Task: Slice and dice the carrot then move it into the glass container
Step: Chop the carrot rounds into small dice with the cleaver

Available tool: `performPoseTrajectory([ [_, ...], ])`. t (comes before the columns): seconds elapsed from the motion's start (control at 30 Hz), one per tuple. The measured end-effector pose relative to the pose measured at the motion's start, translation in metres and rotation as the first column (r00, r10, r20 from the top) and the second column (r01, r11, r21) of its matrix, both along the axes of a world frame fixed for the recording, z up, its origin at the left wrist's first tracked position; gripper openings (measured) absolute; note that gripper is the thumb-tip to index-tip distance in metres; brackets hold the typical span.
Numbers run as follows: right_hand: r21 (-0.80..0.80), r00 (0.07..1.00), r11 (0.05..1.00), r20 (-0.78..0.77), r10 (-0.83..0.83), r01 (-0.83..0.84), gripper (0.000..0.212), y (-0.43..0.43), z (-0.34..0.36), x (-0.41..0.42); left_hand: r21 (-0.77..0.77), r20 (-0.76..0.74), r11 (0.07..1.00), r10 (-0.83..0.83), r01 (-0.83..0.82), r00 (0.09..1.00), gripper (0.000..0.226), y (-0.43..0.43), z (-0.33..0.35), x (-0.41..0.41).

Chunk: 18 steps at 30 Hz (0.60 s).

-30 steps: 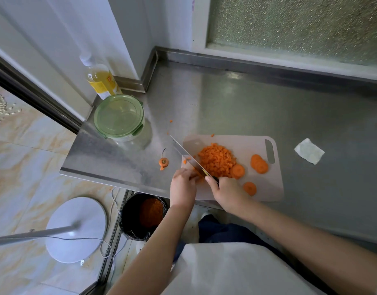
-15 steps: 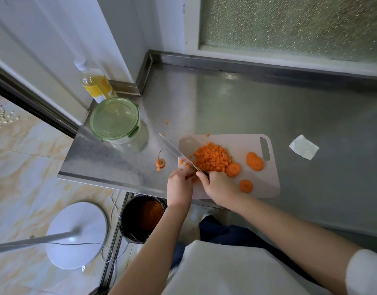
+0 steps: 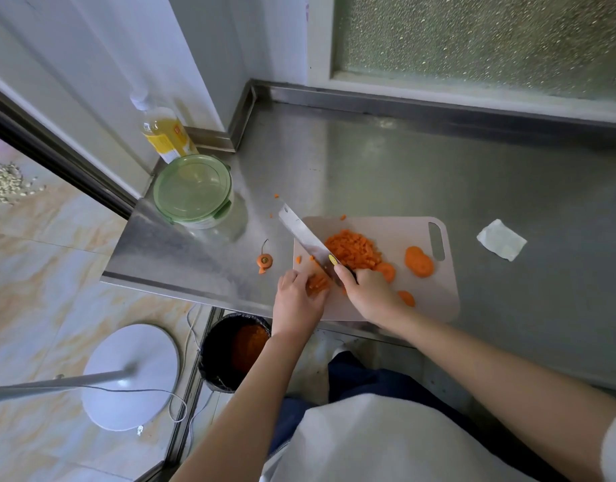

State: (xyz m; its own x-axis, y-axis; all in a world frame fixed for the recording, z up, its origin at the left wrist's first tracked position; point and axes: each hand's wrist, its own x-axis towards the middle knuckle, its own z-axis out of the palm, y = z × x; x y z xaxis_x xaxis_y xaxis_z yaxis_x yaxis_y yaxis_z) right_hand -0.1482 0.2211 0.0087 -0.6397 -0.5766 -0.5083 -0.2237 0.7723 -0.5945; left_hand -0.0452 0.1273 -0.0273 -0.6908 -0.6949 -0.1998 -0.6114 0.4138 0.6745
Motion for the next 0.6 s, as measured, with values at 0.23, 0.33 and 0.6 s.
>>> performPoseTrajectory([
  [0.23, -0.020, 1.000, 1.000, 0.017, -0.014, 0.014, 0.051, 0.007, 0.013, -0.002, 0.019, 0.005, 1.000, 0.006, -0.006, 1.000, 0.027, 0.000, -0.005, -0.004],
  [0.33, 0.014, 1.000, 1.000, 0.030, 0.000, -0.001, 0.053, 0.012, 0.015, -0.001, 0.030, 0.003, 1.000, 0.009, -0.009, 1.000, 0.030, 0.001, -0.004, -0.006],
  [0.6, 0.033, 0.999, 0.998, 0.010, 0.048, -0.048, 0.054, 0.022, 0.009, 0.007, -0.141, 0.048, 0.990, 0.034, -0.027, 0.998, 0.024, 0.001, -0.009, 0.005],
])
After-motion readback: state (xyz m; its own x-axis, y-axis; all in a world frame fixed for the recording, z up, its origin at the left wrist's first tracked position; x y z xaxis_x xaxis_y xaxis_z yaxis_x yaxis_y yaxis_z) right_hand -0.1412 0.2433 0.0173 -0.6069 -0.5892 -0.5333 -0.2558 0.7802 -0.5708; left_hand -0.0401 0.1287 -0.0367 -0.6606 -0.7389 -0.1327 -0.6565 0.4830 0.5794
